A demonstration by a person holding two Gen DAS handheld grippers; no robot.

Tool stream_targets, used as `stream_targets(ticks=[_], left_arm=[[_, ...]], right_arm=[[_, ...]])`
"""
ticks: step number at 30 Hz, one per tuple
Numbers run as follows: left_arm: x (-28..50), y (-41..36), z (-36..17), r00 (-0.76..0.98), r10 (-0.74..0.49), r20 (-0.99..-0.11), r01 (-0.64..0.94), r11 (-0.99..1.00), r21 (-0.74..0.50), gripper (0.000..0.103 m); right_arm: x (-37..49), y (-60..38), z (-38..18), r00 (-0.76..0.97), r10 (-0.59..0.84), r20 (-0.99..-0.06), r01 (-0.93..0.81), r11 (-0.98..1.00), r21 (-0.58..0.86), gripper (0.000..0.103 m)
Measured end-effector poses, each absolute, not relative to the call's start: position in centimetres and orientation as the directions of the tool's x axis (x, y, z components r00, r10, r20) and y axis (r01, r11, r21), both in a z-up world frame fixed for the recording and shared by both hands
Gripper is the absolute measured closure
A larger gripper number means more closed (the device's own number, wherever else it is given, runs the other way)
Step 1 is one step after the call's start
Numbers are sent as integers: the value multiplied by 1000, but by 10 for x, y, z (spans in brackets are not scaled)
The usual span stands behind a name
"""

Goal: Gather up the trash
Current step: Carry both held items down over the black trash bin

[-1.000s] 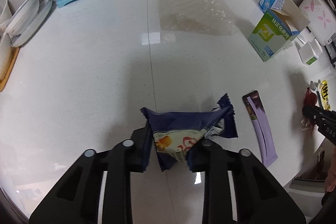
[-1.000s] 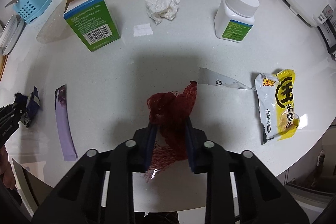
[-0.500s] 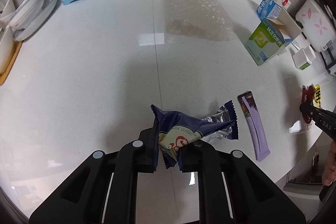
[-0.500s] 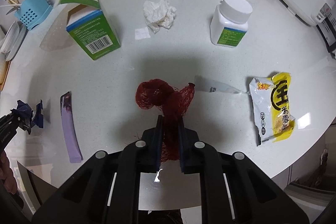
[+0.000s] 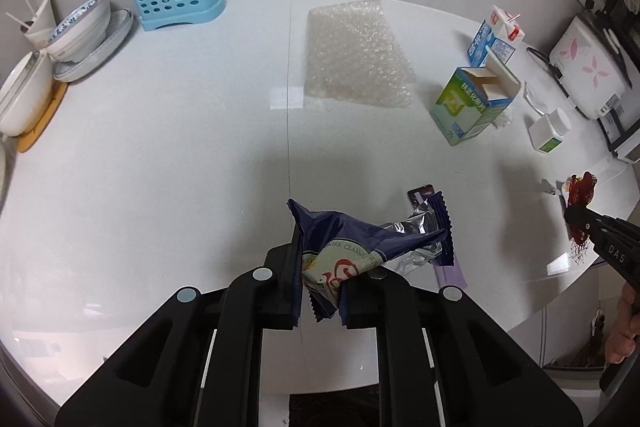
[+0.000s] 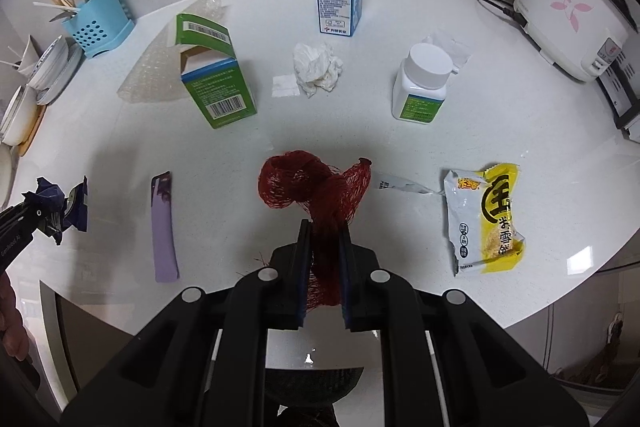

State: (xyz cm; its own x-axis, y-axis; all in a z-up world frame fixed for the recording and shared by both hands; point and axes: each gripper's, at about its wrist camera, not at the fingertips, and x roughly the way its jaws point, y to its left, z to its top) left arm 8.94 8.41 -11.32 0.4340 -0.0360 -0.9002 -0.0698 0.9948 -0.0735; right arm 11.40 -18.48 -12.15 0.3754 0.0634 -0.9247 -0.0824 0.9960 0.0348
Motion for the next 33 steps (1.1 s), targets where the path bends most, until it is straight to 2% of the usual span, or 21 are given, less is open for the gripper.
stream_targets(ticks=[18, 33], left_arm=[[32, 56, -70, 508, -33, -861, -86, 992, -89, 91], [-26, 25, -61, 529, -56, -847, -76, 991, -113, 91]], right_arm=[[61, -191, -73, 473, 114, -874, -137, 989, 54, 91], [7, -193, -59, 507, 150, -849, -199, 978, 54, 92]])
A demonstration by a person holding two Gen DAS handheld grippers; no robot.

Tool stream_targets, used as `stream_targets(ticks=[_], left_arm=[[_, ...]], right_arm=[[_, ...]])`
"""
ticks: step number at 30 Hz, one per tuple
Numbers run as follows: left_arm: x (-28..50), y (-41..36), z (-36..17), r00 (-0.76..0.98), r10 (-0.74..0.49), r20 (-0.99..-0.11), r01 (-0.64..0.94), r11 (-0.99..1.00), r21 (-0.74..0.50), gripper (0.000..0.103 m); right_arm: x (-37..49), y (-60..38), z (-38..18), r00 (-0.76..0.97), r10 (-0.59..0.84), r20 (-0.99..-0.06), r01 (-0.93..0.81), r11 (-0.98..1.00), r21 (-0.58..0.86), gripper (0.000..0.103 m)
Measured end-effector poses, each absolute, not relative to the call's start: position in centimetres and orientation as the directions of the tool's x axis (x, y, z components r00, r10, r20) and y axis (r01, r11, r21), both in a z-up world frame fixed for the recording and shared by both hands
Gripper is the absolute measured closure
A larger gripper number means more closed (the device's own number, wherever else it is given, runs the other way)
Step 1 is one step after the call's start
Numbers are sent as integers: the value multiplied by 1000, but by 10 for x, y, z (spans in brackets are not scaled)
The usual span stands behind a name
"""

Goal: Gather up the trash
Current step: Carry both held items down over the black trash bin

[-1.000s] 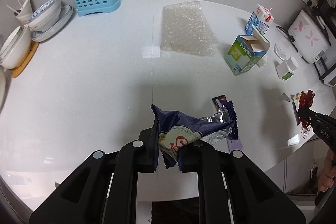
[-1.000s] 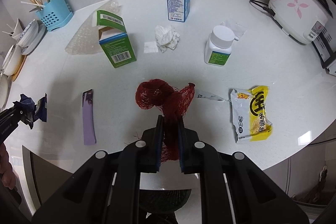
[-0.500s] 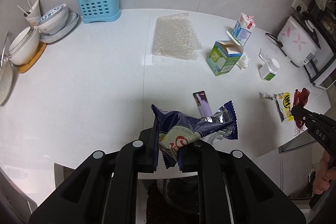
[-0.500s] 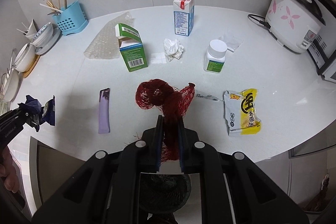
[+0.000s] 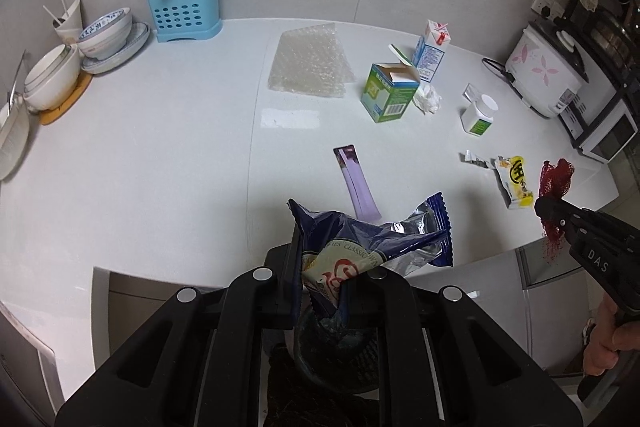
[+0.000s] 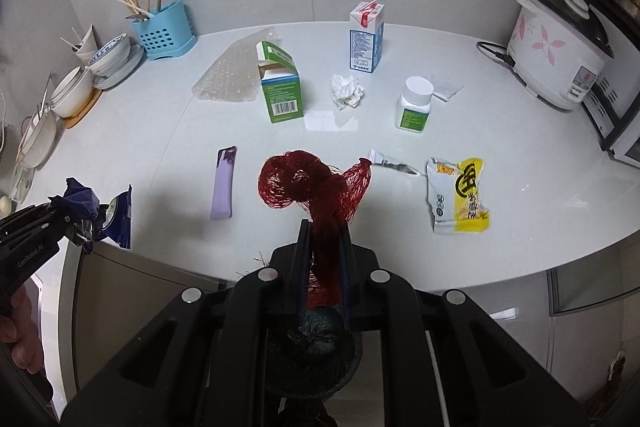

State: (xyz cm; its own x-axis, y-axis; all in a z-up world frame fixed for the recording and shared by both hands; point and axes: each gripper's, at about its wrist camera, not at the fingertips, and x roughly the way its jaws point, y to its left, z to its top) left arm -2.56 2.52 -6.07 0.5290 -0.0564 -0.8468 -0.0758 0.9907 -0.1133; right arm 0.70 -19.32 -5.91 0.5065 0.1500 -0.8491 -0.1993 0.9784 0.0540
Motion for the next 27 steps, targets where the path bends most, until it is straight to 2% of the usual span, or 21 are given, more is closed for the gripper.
stream_targets(ticks=[16, 27], left_arm=[[-81, -7, -89, 510, -99, -854, -48, 989, -143, 91], [-98, -10, -159, 456, -72, -887, -88, 988, -125, 91]], right_arm=[[-54, -199, -86, 471, 191, -861, -246, 966, 80, 92], [-71, -197, -136, 406, 239, -882, -285, 950, 126, 92]])
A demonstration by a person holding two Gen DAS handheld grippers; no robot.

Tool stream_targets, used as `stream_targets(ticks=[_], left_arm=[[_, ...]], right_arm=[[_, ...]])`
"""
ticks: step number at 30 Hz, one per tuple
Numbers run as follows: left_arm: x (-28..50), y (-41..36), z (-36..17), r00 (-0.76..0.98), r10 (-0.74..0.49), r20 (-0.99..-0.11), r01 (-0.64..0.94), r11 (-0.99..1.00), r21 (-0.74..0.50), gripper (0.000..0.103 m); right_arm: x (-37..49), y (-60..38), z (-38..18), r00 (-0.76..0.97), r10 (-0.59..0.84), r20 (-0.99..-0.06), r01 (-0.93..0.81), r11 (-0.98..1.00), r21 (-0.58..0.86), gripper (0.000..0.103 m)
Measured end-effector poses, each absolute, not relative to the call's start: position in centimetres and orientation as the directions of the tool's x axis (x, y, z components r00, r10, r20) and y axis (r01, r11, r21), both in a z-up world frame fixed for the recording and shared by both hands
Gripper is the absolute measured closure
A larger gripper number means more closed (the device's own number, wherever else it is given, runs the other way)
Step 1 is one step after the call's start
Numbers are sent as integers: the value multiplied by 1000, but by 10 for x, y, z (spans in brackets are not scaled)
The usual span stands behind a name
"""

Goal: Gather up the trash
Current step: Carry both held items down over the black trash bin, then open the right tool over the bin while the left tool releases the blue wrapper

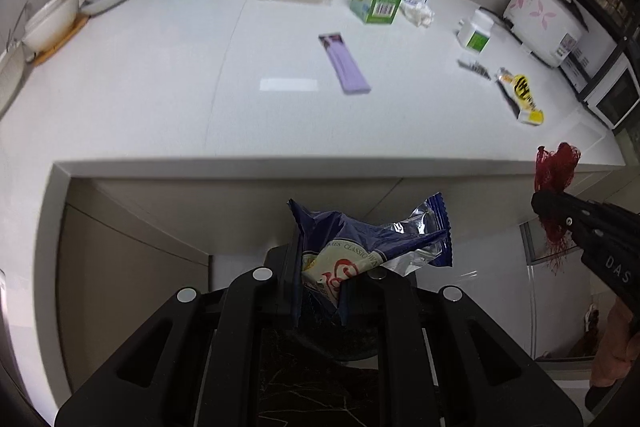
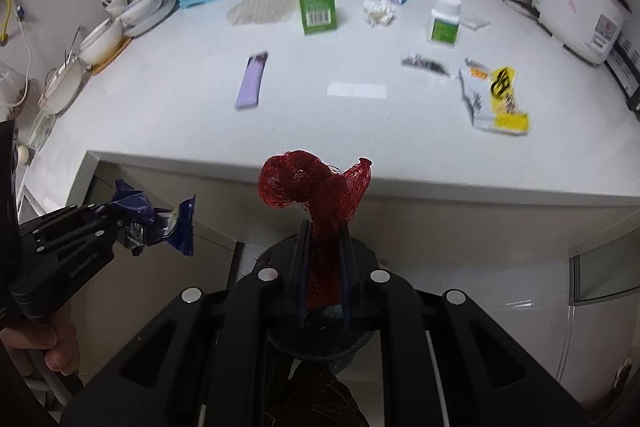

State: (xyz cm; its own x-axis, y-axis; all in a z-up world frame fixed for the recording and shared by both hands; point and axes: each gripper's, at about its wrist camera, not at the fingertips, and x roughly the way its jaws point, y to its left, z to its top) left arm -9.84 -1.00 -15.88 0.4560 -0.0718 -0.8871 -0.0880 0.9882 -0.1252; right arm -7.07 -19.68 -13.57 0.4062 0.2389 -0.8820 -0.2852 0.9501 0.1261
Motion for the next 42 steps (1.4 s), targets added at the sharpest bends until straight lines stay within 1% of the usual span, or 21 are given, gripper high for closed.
stream_targets(ticks=[5, 8, 14, 16, 20, 26, 33, 36, 38, 40, 41, 42], left_arm=[[-106, -11, -188, 431, -91, -898, -86, 986, -141, 91], [-109, -10, -204, 424, -80, -902, -87, 988, -128, 91], [-116, -3, -233, 396, -94, -913, -105, 984, -147, 91], [-118, -2, -240, 400, -112, -909, -98, 982, -164, 91], [-117, 1, -254, 395, -98, -913, -100, 984, -149, 91], [-115, 8, -276, 390, -122, -913, -108, 978, -177, 91], [-115, 11, -297, 348, -137, -927, -119, 975, -189, 91], [-117, 14, -299, 345, -138, -928, -113, 976, -187, 91], [-119, 13, -299, 340, -133, -931, -105, 978, -178, 91], [-120, 17, -298, 339, -132, -931, -108, 978, -178, 91], [-121, 17, -298, 339, -131, -932, -109, 978, -177, 91], [-120, 18, -296, 342, -128, -931, -108, 979, -174, 91]], right_arm=[[-82, -191, -169, 349, 273, -896, -309, 937, 164, 91], [-86, -187, -187, 336, 268, -903, -322, 934, 157, 91], [-88, -184, -226, 299, 265, -917, -320, 933, 165, 91], [-86, -184, -238, 282, 280, -918, -315, 931, 187, 91], [-86, -180, -263, 268, 264, -926, -318, 932, 174, 91], [-85, -173, -300, 230, 280, -932, -319, 927, 199, 90], [-86, -166, -345, 155, 275, -949, -314, 924, 217, 89], [-85, -163, -358, 133, 276, -952, -310, 924, 224, 86], [-85, -163, -363, 120, 294, -948, -311, 918, 245, 82], [-86, -161, -367, 117, 299, -947, -307, 918, 252, 82], [-86, -160, -370, 112, 303, -946, -307, 916, 257, 78], [-86, -159, -372, 106, 300, -948, -313, 915, 254, 76]])
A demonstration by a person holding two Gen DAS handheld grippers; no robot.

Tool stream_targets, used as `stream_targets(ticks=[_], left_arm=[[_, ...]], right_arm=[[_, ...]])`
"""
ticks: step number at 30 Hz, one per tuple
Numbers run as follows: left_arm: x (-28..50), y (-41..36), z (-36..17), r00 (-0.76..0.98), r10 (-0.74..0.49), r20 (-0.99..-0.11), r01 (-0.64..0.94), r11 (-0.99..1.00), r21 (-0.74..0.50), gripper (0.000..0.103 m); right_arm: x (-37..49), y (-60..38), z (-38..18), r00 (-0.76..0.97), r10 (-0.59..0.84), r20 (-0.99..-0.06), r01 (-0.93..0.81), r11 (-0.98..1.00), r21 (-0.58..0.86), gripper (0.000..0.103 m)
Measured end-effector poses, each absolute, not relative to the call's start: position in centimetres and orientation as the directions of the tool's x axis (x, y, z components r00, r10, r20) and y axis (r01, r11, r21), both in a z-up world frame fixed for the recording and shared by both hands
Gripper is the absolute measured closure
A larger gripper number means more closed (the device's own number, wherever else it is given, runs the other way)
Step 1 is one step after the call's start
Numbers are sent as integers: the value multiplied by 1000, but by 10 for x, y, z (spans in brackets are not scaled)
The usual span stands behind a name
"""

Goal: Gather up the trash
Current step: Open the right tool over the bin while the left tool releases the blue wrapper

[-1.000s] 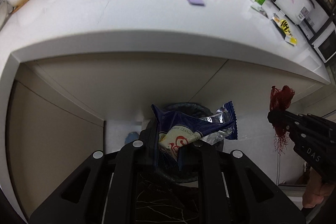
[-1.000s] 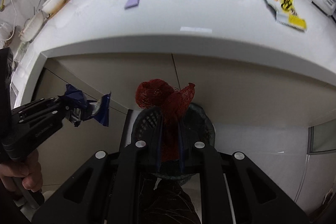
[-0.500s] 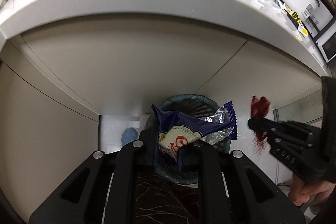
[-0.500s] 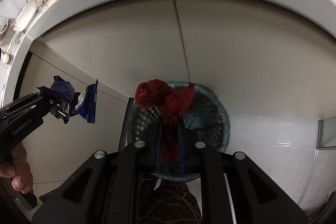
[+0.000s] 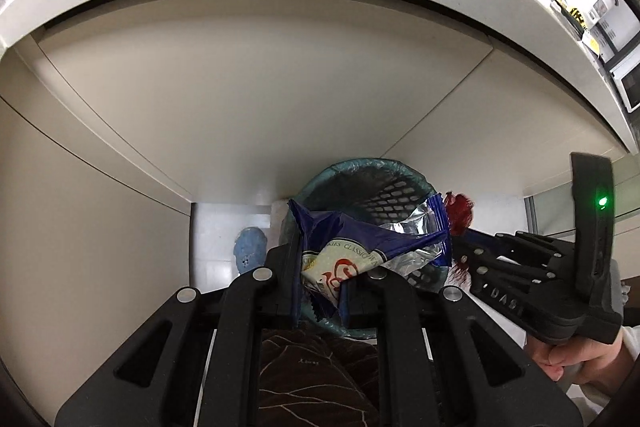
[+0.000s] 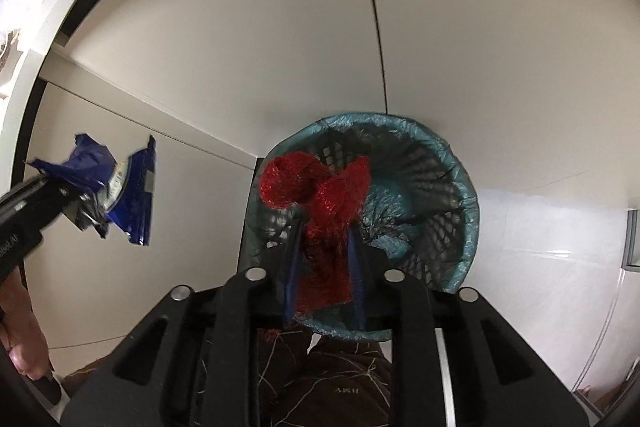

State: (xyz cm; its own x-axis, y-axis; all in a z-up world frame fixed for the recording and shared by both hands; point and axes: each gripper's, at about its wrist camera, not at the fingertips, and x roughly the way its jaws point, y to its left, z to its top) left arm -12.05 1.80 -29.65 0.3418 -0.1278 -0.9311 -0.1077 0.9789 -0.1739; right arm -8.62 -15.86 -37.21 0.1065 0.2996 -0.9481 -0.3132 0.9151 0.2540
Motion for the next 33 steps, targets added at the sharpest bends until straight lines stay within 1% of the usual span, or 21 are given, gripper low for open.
stream_targets(ticks=[3, 5, 6, 8, 10, 11, 12, 13, 16, 18, 22, 30, 33], left_arm=[[-120, 17, -295, 341, -122, -932, -106, 980, -167, 91], [-121, 16, -296, 337, -117, -934, -108, 981, -162, 91], [-120, 16, -297, 332, -116, -936, -110, 981, -161, 91], [-120, 16, -298, 325, -115, -939, -114, 981, -159, 91], [-118, 13, -298, 321, -112, -940, -112, 981, -156, 91], [-118, 13, -299, 319, -112, -941, -112, 982, -155, 91], [-117, 11, -301, 315, -114, -942, -110, 982, -156, 91], [-116, 9, -303, 313, -117, -943, -105, 982, -157, 91], [-111, -1, -310, 304, -126, -944, -84, 984, -158, 91], [-107, -9, -317, 295, -136, -946, -72, 984, -164, 91], [-101, -28, -328, 286, -153, -946, -31, 985, -169, 90], [-91, -62, -346, 256, -166, -952, 47, 986, -159, 89], [-88, -73, -351, 253, -163, -954, 72, 986, -150, 86]], right_arm=[[-87, -156, -377, 100, 298, -949, -321, 913, 253, 65], [-87, -156, -379, 93, 296, -951, -315, 914, 254, 51], [-86, -156, -382, 85, 301, -950, -308, 914, 262, 49], [-86, -158, -383, 95, 303, -948, -299, 917, 263, 36], [-86, -160, -381, 102, 299, -949, -285, 923, 260, 28], [-85, -162, -381, 108, 294, -950, -277, 926, 255, 22], [-85, -164, -379, 123, 291, -949, -271, 930, 250, 19], [-84, -168, -376, 142, 287, -947, -261, 934, 244, 13], [-81, -183, -366, 199, 244, -949, -217, 956, 200, 11], [-79, -200, -360, 226, 225, -948, -169, 967, 189, 8], [-79, -227, -347, 268, 190, -945, -113, 980, 165, 8], [-85, -259, -329, 301, 129, -945, -90, 990, 107, 8], [-85, -265, -328, 309, 119, -944, -72, 992, 101, 8]])
